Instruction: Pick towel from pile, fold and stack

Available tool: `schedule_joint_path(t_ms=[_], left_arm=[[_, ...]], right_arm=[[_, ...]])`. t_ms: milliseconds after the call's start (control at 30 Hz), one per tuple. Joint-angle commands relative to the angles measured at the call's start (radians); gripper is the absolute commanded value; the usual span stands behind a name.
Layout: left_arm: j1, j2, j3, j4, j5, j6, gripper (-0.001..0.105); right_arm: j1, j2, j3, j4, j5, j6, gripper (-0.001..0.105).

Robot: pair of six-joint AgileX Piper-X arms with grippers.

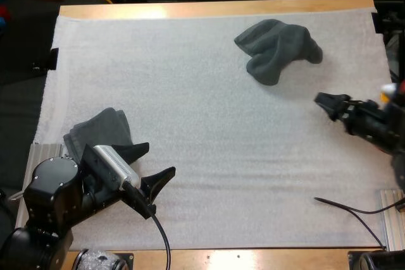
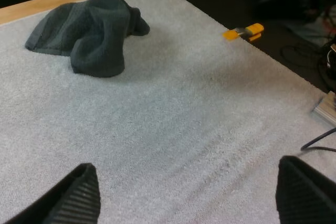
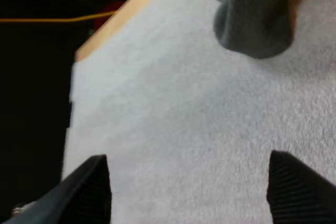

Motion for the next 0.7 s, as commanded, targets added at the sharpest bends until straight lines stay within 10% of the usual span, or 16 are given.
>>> schedule_joint_path(t_ms=[0,667], left_arm=[[-0.005,0.000,-0.008,-0.013,0.004,-0.009,0.068],[-0.005,0.000,-0.008,-0.011,0.005,-0.009,0.068]], right_arm=[[0.024,0.014,-0.012,-0.032,0.043,0.008,0.062],[0.175,0.562,-0.388,-0.090,0.288,0.090,0.062]])
